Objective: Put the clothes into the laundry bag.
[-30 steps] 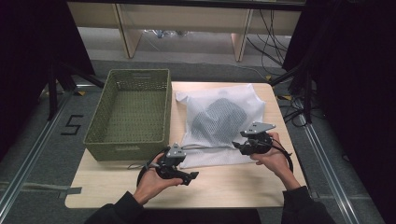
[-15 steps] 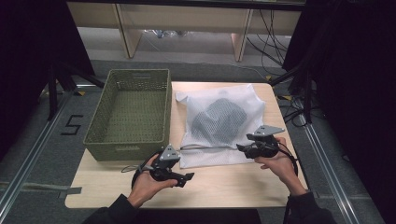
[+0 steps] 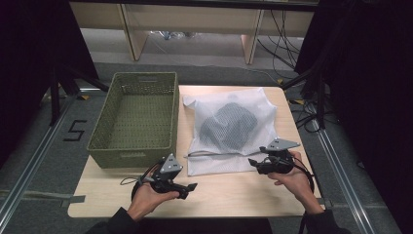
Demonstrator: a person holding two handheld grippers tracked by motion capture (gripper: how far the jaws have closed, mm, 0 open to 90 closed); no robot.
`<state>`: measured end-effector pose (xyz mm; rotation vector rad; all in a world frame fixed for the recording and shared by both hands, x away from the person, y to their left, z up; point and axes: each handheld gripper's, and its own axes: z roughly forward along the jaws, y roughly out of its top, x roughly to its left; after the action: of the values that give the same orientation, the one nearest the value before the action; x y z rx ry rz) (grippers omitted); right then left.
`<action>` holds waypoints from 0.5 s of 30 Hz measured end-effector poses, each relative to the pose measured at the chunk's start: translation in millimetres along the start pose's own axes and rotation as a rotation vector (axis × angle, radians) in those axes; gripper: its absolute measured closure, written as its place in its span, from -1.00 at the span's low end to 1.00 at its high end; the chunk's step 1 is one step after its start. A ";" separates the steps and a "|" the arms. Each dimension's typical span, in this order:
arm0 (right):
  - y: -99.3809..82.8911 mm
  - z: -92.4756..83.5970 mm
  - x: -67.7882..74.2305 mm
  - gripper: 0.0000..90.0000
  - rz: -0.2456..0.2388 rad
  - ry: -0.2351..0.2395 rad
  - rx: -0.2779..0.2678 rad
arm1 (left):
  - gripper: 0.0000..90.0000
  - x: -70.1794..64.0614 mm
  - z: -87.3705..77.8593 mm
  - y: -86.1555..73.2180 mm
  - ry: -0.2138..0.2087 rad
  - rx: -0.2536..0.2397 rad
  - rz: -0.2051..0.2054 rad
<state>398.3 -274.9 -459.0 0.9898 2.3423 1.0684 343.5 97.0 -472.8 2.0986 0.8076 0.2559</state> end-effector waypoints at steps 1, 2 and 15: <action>-0.7 -1.0 0.7 -0.26 0.000 0.007 0.000 | -0.58 -0.3 -0.5 -0.6 0.019 -0.009 0.007; -1.4 -1.7 2.0 -0.26 0.004 0.014 0.000 | -0.58 -0.4 -1.3 -1.4 0.006 -0.013 0.003; -13.8 -12.4 19.1 -0.30 -0.004 0.071 0.009 | -0.60 -7.3 -7.8 -8.4 0.007 -0.009 0.016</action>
<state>372.0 -273.5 -462.7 0.9646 2.4066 1.1096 330.5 101.1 -473.7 2.0975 0.7920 0.2751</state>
